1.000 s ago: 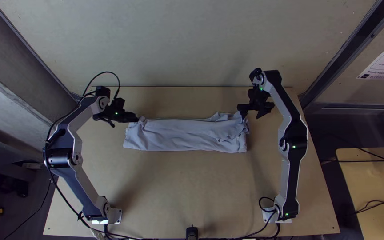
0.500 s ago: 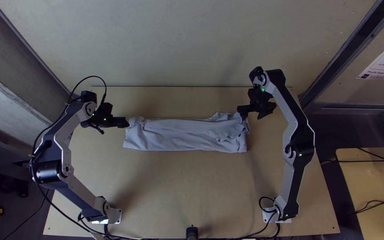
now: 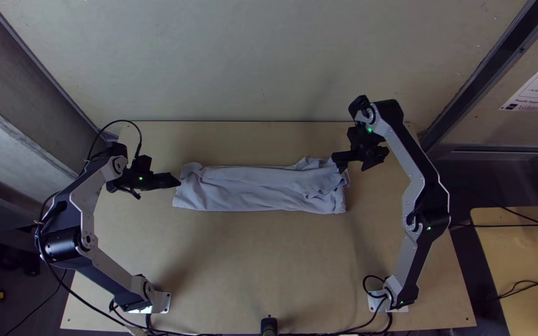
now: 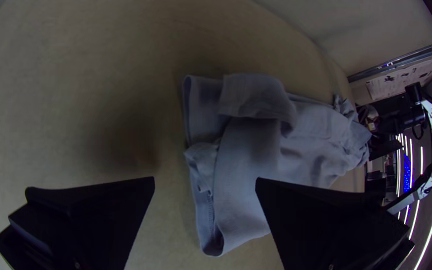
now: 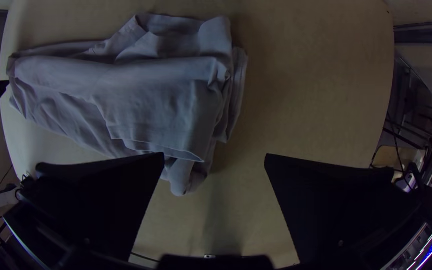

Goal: Fold the t-shirt

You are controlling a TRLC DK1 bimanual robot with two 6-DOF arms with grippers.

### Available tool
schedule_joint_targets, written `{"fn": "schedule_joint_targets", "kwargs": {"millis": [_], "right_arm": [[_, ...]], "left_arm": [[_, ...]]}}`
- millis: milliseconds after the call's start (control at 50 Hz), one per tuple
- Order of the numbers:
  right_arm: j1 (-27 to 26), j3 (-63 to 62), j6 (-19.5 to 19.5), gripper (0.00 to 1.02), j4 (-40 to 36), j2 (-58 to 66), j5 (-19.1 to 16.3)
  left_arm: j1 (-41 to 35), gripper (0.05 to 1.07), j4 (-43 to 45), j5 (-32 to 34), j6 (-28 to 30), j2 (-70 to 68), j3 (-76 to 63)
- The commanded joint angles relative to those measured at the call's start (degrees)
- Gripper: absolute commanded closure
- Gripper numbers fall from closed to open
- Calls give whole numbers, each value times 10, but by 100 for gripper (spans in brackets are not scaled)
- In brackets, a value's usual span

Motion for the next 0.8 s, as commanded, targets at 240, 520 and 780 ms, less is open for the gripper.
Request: {"fn": "schedule_joint_targets", "kwargs": {"millis": [240,520,780], "right_arm": [[6,-27,21,10,-14,-60,6],[6,-64,25,10,-14,-84,7],[20,-83,31,10,-14,-92,7]], "left_arm": [[-17,10,19,53,-2,81,-17],[-74,10,42,58,-48,87,-14],[-153,10,77,57,-124,74,-6]]}}
